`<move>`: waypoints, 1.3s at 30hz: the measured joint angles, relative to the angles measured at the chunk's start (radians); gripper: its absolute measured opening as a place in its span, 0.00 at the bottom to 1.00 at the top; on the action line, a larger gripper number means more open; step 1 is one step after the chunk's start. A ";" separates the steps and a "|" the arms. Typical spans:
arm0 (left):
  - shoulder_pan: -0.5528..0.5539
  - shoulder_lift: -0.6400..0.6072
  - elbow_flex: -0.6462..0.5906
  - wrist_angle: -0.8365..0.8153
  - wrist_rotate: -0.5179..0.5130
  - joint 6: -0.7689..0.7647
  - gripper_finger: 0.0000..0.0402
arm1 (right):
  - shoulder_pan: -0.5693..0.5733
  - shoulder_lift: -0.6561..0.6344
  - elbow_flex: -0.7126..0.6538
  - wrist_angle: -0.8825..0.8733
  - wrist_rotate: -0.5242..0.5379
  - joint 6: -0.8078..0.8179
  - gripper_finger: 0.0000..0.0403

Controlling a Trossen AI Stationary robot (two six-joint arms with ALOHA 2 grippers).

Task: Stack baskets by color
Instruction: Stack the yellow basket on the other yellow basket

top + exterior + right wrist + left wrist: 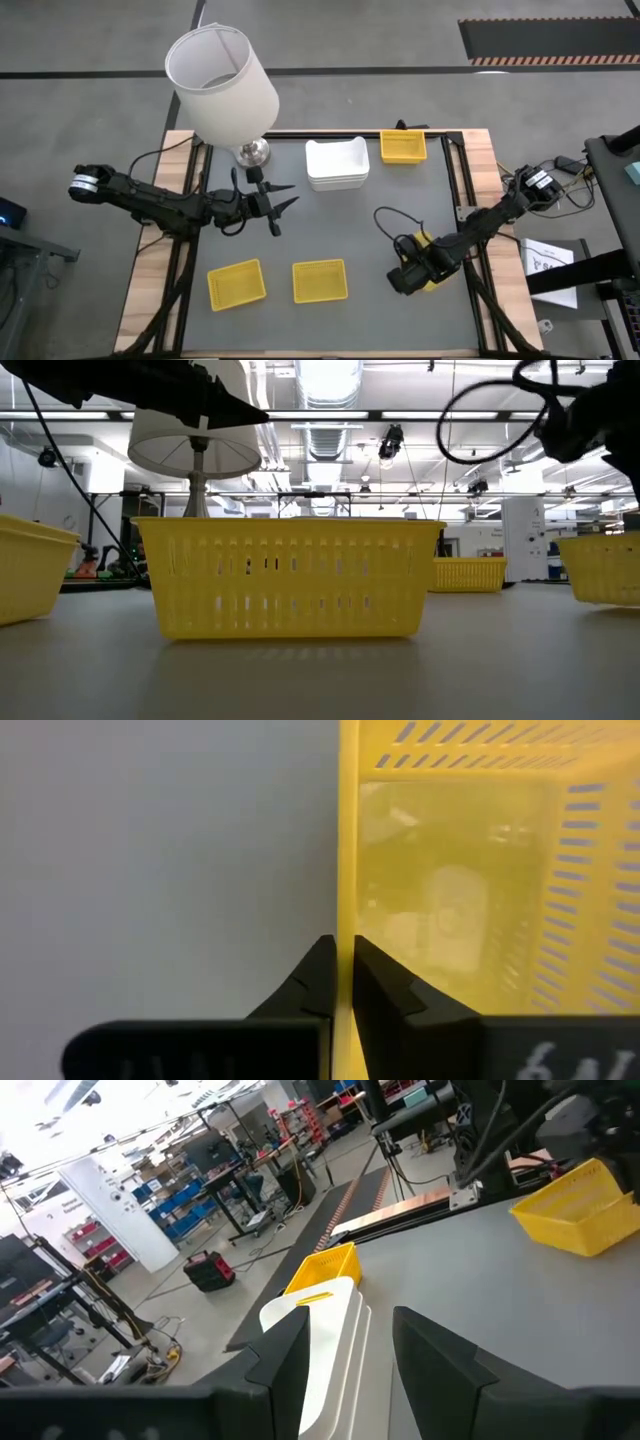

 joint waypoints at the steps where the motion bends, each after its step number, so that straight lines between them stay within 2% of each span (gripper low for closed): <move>1: 0.000 0.000 0.000 0.001 0.000 -0.003 0.32 | -0.001 0.000 0.009 -0.001 0.006 -0.051 0.03; 9: -0.001 0.006 -0.001 0.000 0.003 -0.110 0.32 | -0.026 0.000 0.104 -0.004 0.169 -0.556 0.03; 18: -0.003 0.010 -0.003 0.001 0.005 -0.198 0.32 | -0.088 0.000 0.245 0.009 0.300 -0.958 0.03; 25: -0.008 0.010 -0.003 0.000 0.006 -0.235 0.32 | -0.096 0.002 0.274 0.084 0.338 -1.145 0.03; 32: -0.028 0.010 -0.003 0.001 0.007 -0.235 0.32 | -0.097 0.002 0.274 0.263 0.338 -1.311 0.03; 36: -0.032 0.010 -0.003 0.001 0.006 -0.237 0.32 | -0.097 0.015 0.276 0.394 0.329 -1.412 0.03; 39: -0.036 0.010 -0.003 0.003 0.006 -0.236 0.32 | -0.097 0.061 0.309 0.436 0.285 -1.489 0.03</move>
